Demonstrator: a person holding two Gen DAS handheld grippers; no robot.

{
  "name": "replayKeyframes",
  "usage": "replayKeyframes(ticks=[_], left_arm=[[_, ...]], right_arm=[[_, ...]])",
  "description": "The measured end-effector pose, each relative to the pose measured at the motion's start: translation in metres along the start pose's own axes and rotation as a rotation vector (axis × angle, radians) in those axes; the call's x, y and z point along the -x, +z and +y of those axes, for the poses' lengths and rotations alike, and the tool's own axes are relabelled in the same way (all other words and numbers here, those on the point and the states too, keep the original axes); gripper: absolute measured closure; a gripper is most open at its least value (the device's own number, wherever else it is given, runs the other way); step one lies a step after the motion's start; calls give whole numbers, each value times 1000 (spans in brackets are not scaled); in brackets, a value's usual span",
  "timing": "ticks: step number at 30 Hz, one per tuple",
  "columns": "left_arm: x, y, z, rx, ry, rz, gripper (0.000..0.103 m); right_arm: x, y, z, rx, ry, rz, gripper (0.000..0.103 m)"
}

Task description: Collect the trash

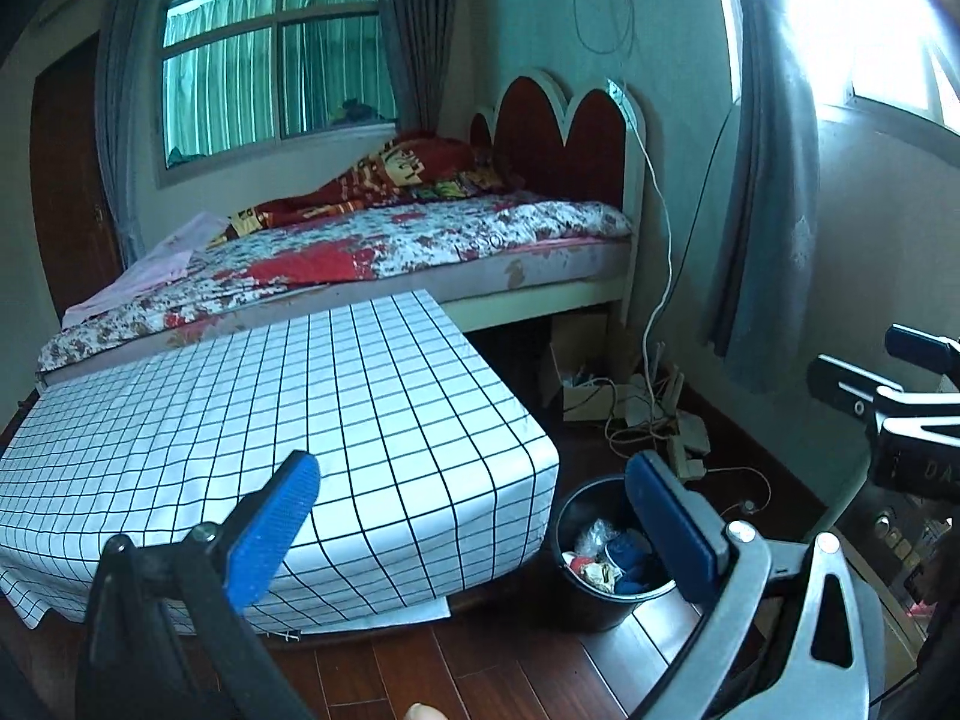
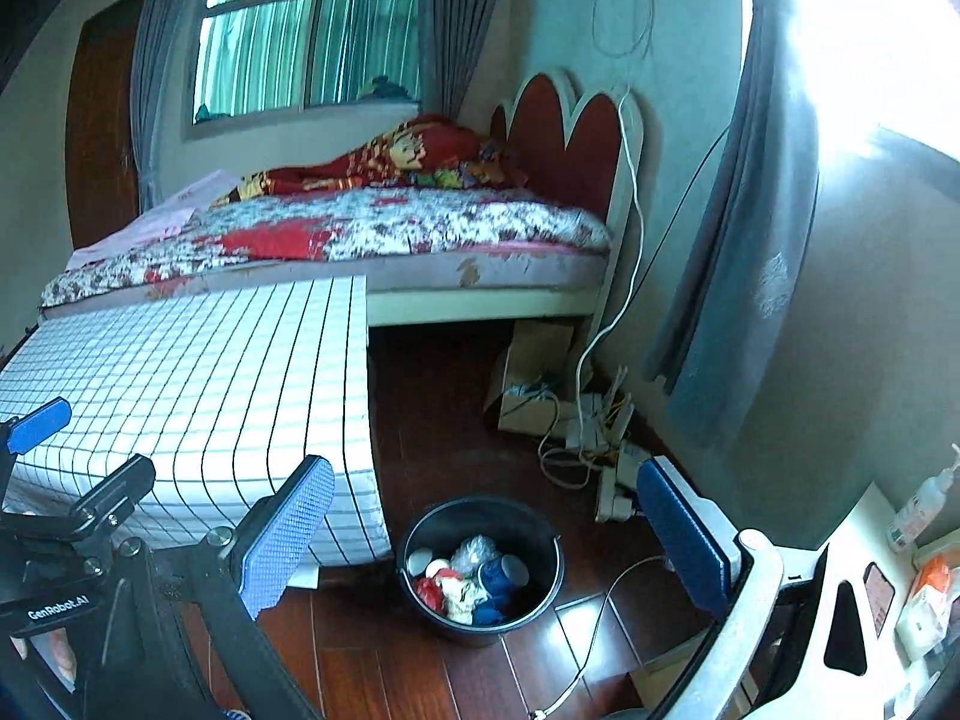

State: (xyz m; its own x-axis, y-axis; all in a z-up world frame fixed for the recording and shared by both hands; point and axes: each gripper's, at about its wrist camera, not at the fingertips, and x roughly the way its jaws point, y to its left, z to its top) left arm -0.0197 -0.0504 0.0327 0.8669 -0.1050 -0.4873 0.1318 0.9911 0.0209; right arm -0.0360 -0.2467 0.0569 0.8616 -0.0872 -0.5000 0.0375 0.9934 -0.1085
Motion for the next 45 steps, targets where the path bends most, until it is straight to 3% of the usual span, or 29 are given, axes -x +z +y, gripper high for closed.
replayKeyframes(ticks=[45], left_arm=[[8,-1,-18,-12,-20,-20,1]], right_arm=[[-1,-9,-4,-21,1,27,1]])
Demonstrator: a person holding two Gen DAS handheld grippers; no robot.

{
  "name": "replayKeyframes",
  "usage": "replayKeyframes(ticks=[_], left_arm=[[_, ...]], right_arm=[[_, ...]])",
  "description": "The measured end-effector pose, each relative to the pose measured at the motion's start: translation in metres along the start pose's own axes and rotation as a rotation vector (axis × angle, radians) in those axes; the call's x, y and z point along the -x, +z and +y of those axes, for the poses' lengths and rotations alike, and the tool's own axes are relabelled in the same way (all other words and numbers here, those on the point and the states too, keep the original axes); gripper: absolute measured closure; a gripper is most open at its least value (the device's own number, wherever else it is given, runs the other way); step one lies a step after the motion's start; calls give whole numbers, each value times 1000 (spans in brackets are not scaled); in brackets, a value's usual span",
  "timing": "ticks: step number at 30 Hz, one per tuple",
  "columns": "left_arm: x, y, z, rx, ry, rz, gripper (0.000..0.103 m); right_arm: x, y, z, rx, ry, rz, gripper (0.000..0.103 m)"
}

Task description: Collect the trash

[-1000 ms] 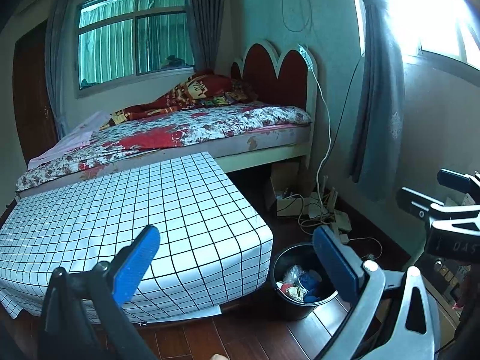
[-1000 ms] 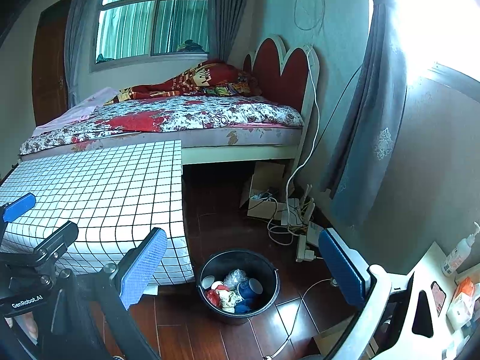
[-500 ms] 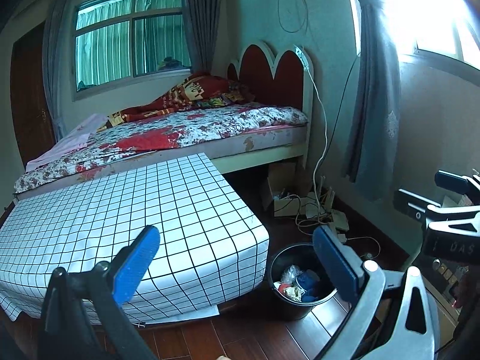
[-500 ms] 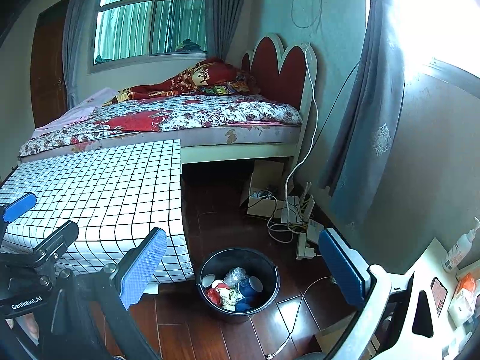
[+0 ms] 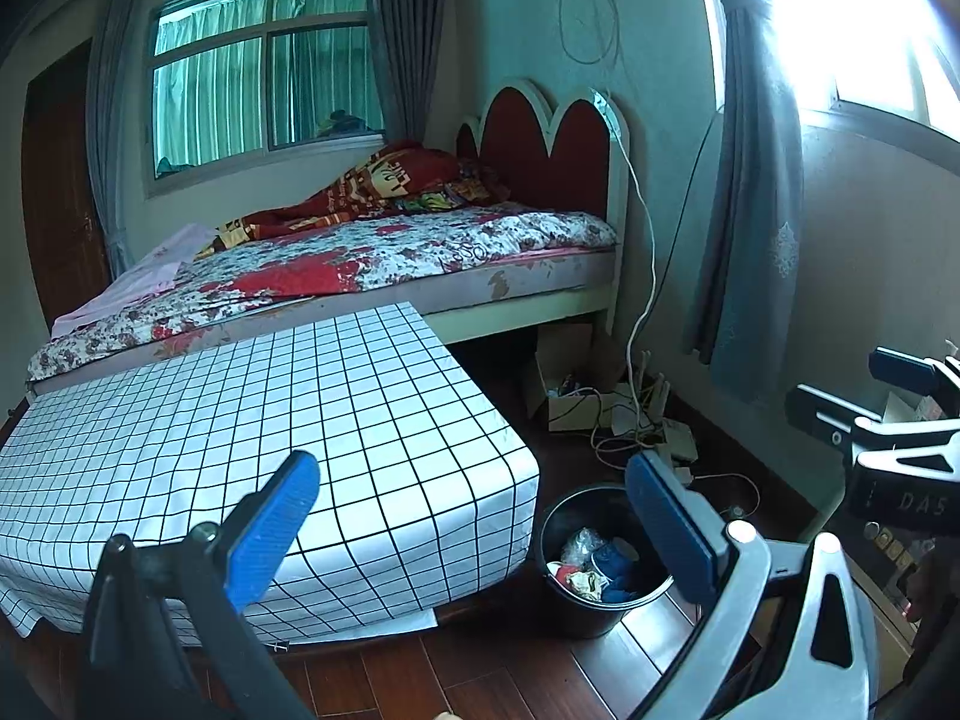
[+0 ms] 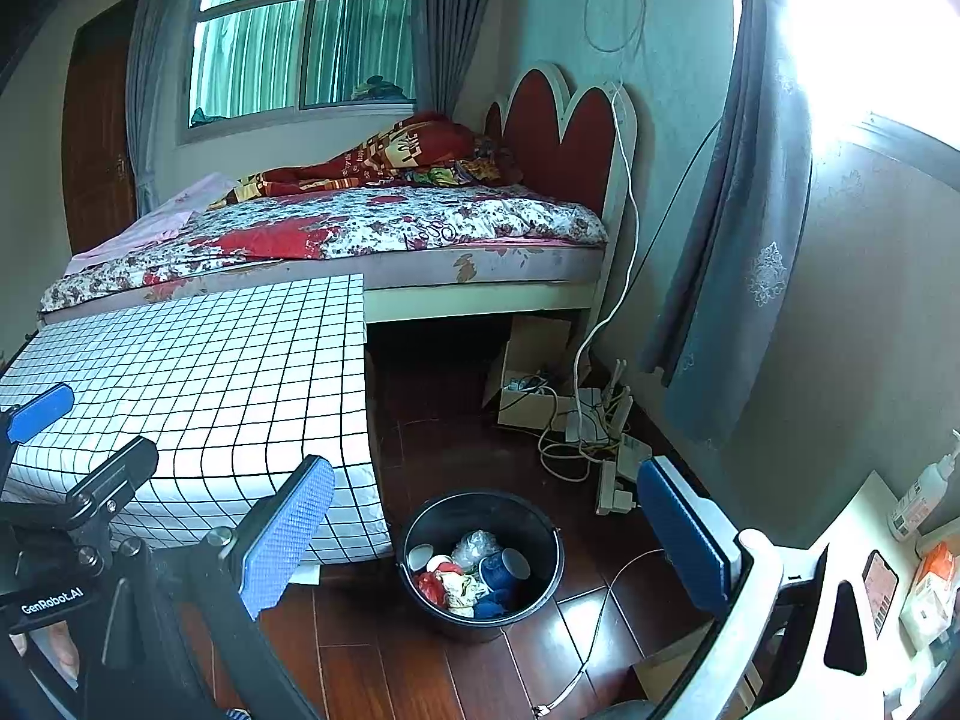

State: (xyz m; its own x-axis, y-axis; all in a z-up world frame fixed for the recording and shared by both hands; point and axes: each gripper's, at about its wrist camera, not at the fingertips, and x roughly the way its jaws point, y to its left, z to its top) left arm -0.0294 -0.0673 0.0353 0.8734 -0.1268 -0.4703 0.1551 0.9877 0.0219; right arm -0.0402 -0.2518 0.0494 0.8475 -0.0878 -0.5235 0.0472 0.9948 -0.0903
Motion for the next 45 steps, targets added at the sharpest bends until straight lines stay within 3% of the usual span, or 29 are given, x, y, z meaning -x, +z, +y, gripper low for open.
replayKeyframes(ticks=[45], left_arm=[[-2,0,-10,-8,-8,-3,1]], right_arm=[[-1,-2,-4,3,-6,2,1]])
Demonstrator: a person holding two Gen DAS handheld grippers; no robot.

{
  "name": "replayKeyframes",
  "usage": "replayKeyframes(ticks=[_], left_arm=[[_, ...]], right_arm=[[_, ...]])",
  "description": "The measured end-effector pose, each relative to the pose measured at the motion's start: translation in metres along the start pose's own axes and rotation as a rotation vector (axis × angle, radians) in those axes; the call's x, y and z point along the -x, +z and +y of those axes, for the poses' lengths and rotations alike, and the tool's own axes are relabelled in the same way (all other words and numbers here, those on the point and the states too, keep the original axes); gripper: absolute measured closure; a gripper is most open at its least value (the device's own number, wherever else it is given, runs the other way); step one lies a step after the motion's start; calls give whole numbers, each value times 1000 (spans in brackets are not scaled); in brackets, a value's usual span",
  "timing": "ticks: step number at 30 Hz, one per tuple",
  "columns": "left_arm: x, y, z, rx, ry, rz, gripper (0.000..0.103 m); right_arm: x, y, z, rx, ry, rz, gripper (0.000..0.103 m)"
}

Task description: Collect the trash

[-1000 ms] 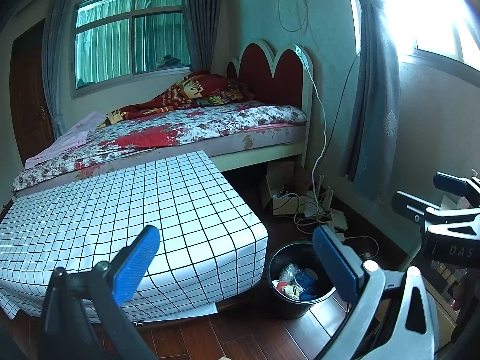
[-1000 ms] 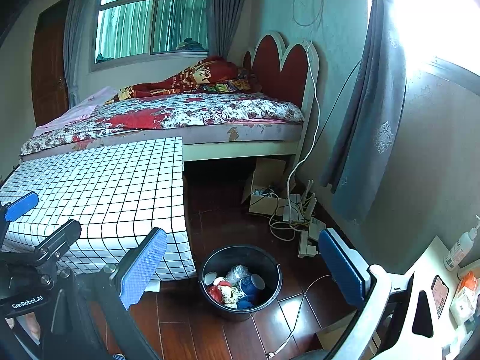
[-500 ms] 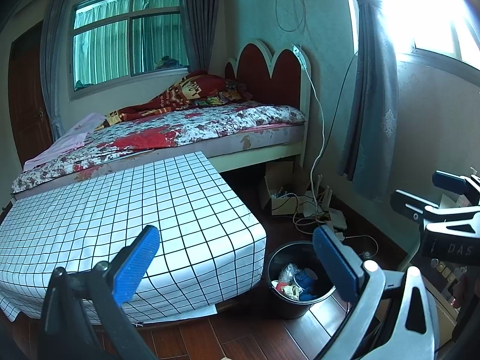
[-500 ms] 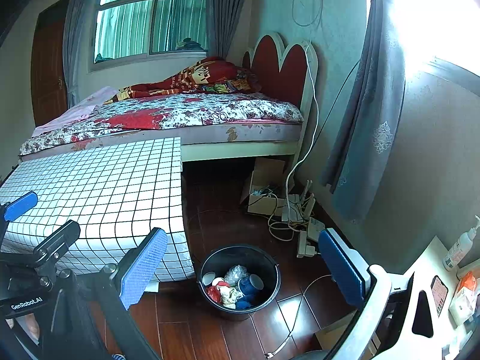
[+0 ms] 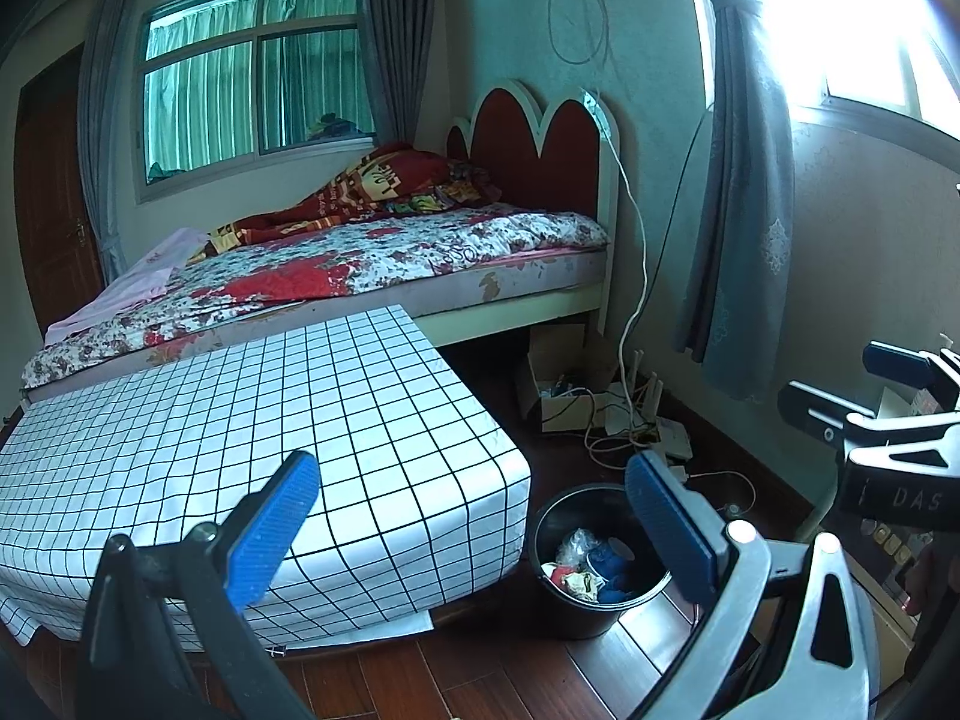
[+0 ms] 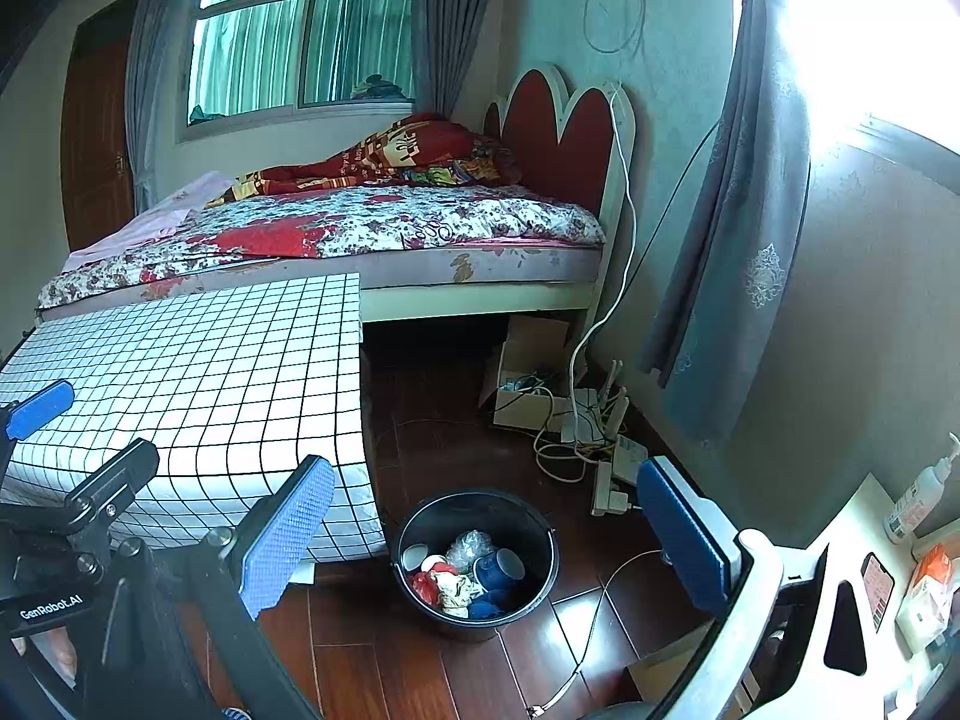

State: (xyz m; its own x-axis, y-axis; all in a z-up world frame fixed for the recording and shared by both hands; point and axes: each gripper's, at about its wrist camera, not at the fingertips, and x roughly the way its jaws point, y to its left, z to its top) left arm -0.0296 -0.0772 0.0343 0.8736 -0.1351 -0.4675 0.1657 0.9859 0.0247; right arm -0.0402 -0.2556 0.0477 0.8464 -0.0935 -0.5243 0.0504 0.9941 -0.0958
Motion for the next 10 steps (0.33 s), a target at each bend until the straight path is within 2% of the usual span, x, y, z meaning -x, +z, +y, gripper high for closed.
replayKeyframes(ticks=[6,10], left_arm=[[0,4,0,-4,11,-23,1],[-1,5,1,-1,-9,-27,1]], right_arm=[[-1,0,-1,1,-3,2,1],[-4,-3,-2,-1,-3,10,1]])
